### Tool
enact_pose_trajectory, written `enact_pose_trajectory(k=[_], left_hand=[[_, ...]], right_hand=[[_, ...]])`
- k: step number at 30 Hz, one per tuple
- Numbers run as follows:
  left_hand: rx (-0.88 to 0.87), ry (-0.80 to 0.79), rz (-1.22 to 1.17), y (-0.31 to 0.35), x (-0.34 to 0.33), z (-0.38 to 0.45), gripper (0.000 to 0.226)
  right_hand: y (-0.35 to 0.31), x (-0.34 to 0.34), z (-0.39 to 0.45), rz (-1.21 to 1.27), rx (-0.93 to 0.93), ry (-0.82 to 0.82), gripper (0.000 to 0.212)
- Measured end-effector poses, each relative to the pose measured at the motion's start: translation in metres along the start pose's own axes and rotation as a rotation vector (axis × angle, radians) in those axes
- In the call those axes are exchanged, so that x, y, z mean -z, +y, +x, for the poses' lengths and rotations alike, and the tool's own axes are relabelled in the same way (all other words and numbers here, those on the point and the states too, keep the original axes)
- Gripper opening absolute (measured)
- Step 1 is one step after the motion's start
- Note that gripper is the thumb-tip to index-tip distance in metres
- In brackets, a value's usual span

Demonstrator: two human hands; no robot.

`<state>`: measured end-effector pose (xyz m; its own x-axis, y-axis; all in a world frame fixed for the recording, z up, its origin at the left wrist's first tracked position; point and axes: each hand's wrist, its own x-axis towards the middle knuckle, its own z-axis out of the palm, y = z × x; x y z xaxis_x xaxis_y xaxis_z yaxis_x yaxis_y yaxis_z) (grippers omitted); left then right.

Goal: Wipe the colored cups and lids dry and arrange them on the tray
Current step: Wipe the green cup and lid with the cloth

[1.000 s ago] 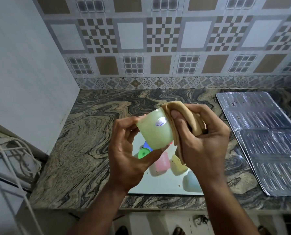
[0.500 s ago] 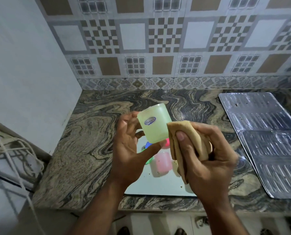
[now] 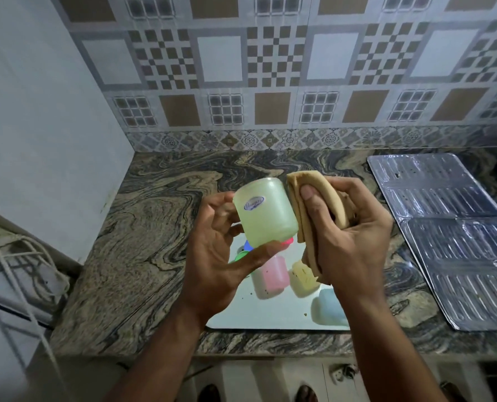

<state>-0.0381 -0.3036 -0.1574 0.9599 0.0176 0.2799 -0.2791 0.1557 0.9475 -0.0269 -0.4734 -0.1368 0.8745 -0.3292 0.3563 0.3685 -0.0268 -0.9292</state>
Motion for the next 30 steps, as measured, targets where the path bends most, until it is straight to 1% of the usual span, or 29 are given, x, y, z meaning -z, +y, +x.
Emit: enact_pose_trajectory(k=[4, 9, 12, 13, 17, 19, 22, 25, 28, 30], left_hand=[[-0.02, 0.095, 0.023, -0.004, 0.002, 0.003, 0.069], [-0.083, 0.121, 0.104, -0.004, -0.001, 0.005, 0.069], [-0.101, 0.159, 0.105, -0.006, -0.005, 0.005, 0.068], [-0.1, 0.177, 0.1, -0.006, -0.005, 0.005, 0.067], [-0.081, 0.218, 0.069, -0.007, -0.005, 0.006, 0.065], [-0.07, 0.224, 0.061, -0.005, -0.005, 0.007, 0.069], [-0.053, 0.213, 0.041, -0.005, -0.004, 0.008, 0.072], [-0.04, 0.185, 0.034, -0.007, -0.002, 0.005, 0.075], [-0.047, 0.137, 0.011, -0.008, -0.002, 0.002, 0.076], [-0.038, 0.074, -0.016, -0.005, -0.003, 0.001, 0.076]], right_hand=[[0.0, 0.006, -0.007, 0.03, 0.024, 0.01, 0.012], [-0.004, -0.002, -0.02, -0.036, 0.077, 0.004, 0.012], [-0.006, -0.014, -0.036, -0.016, 0.097, -0.012, 0.009], [-0.006, -0.016, -0.042, -0.034, 0.12, -0.033, 0.009], [0.001, -0.016, -0.054, -0.258, 0.268, -0.124, 0.018], [-0.002, -0.014, -0.055, -0.237, 0.297, -0.12, 0.019], [-0.012, -0.01, -0.048, -0.108, 0.254, -0.04, 0.012], [-0.013, -0.003, -0.034, -0.085, 0.214, 0.04, 0.017], [-0.012, 0.0, -0.025, -0.099, 0.179, 0.008, 0.012], [-0.012, -0.001, -0.023, -0.143, 0.17, -0.028, 0.012]])
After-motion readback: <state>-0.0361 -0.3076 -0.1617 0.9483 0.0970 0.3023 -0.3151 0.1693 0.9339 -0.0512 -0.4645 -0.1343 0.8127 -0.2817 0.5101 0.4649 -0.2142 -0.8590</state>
